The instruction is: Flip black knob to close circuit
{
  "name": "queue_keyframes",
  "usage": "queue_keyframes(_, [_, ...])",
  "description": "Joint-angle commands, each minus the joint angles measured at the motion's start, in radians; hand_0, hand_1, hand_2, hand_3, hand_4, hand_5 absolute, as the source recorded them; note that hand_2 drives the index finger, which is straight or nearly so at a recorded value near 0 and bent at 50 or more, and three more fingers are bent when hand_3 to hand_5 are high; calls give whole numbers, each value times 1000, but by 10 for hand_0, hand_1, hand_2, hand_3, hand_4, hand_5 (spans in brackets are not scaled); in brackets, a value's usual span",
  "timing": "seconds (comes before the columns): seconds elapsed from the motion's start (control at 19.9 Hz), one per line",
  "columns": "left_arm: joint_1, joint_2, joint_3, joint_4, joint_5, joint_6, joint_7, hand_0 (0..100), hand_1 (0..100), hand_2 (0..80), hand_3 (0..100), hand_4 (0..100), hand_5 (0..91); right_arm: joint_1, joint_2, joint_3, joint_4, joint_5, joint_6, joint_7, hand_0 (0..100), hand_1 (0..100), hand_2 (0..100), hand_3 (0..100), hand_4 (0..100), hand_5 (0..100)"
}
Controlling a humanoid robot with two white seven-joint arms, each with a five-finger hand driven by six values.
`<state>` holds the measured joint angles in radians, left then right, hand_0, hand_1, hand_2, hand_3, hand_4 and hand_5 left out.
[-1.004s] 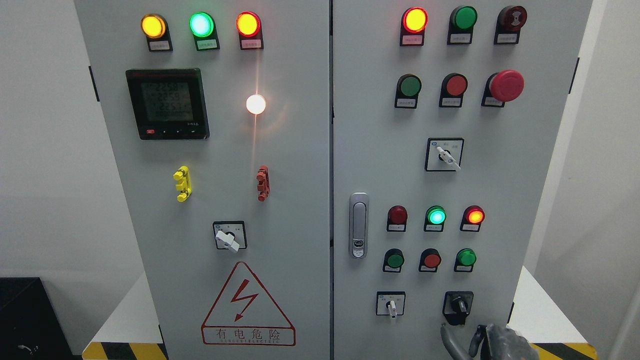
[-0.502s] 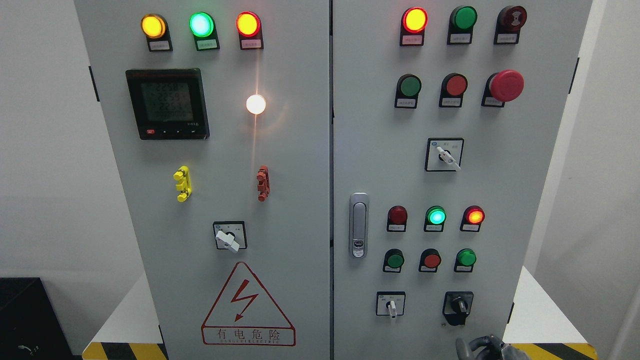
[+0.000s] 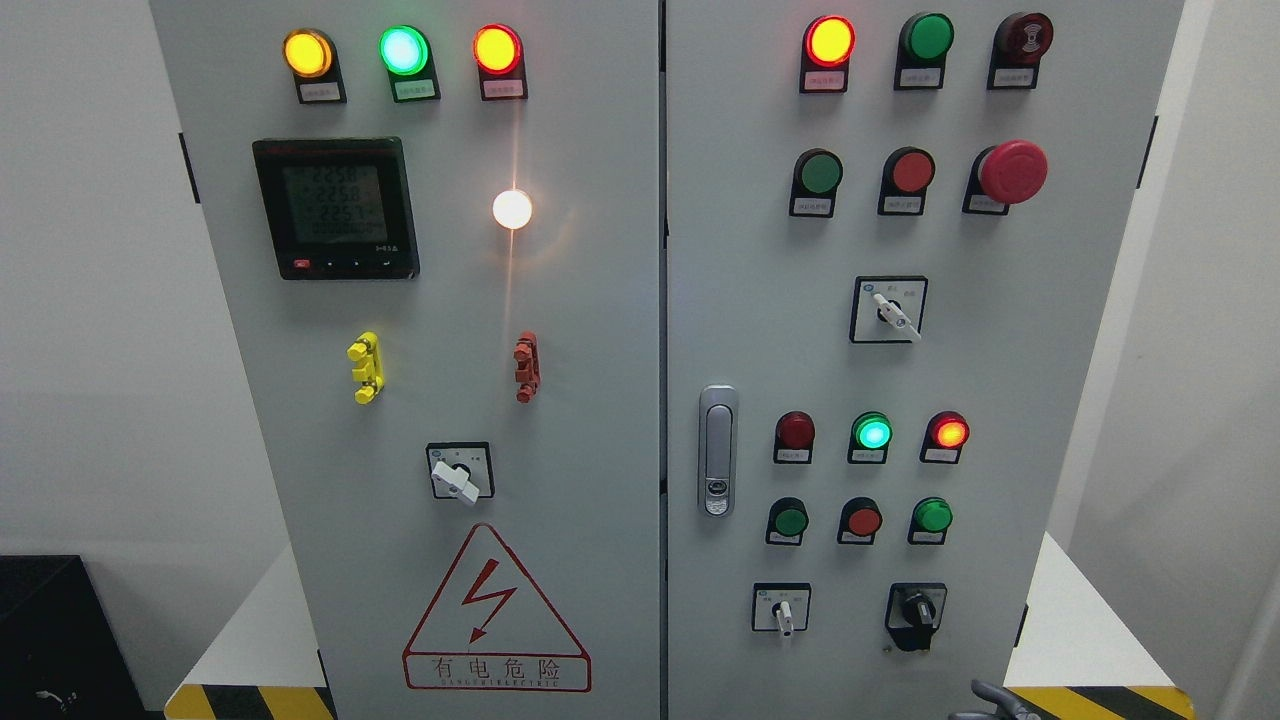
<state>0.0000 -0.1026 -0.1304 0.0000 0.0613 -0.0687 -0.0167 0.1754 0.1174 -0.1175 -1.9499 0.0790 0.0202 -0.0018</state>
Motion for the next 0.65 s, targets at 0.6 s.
queue_keyframes(0.6, [21, 0, 0, -23, 0, 0, 0, 120, 556, 0, 0, 0, 0, 87, 2, -7, -40, -245, -74, 155, 0, 0, 0, 6, 0, 0])
